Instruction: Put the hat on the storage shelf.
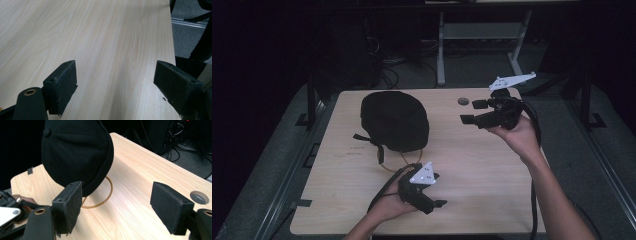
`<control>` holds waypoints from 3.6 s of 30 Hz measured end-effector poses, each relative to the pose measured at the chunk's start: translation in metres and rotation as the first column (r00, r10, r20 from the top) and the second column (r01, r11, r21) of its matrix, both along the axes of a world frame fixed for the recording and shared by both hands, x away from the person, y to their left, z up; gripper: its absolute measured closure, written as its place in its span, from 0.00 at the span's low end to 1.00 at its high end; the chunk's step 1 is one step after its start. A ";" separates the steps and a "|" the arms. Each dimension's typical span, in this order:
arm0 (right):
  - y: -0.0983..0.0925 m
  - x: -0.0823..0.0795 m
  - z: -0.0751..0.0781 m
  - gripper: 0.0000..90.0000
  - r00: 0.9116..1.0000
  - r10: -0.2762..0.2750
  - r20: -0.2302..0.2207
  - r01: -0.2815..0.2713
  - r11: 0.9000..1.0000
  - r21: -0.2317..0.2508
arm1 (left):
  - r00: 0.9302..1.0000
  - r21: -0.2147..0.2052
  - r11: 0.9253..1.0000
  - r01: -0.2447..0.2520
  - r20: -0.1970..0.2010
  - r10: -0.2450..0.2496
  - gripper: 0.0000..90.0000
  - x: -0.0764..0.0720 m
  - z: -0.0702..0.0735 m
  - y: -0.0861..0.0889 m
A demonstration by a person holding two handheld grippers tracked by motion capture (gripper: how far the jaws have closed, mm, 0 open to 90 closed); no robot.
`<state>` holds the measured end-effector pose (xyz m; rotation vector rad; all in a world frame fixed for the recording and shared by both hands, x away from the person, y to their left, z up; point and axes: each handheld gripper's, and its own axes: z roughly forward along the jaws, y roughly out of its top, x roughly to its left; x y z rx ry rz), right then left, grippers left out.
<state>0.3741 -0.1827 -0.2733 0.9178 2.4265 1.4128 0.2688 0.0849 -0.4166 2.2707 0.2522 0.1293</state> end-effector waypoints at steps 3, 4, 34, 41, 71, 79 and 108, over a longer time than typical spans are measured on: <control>-0.005 -0.004 -0.004 0.28 1.000 -0.003 -0.002 0.003 1.000 -0.004 | 1.000 -0.001 1.000 -0.003 -0.003 0.003 0.20 0.000 0.000 0.000; -0.006 -0.006 -0.005 0.28 1.000 -0.006 -0.007 0.006 1.000 -0.002 | 1.000 0.003 1.000 -0.002 -0.002 0.002 0.20 0.000 0.000 0.000; -0.047 -0.035 -0.050 0.28 0.997 -0.052 -0.062 0.053 0.998 0.017 | 1.000 0.006 1.000 -0.003 -0.001 0.003 0.20 0.000 -0.001 0.001; -0.055 -0.041 -0.062 0.28 0.995 -0.065 -0.078 0.067 0.997 0.025 | 1.000 0.004 1.000 -0.006 -0.005 0.006 0.20 0.000 -0.002 0.001; -0.093 -0.076 -0.109 0.28 0.982 -0.150 -0.117 0.152 0.988 0.008 | 1.000 0.013 1.000 -0.005 -0.005 0.005 0.20 -0.001 -0.005 0.000; -0.103 -0.086 -0.122 0.27 0.978 -0.170 -0.125 0.172 0.985 0.003 | 1.000 0.019 1.000 -0.008 -0.010 0.008 0.20 0.000 -0.006 0.000; -0.131 -0.128 -0.169 0.27 0.955 -0.244 -0.169 0.248 0.969 0.006 | 1.000 0.021 1.000 -0.013 0.003 0.013 0.20 -0.002 -0.008 0.000</control>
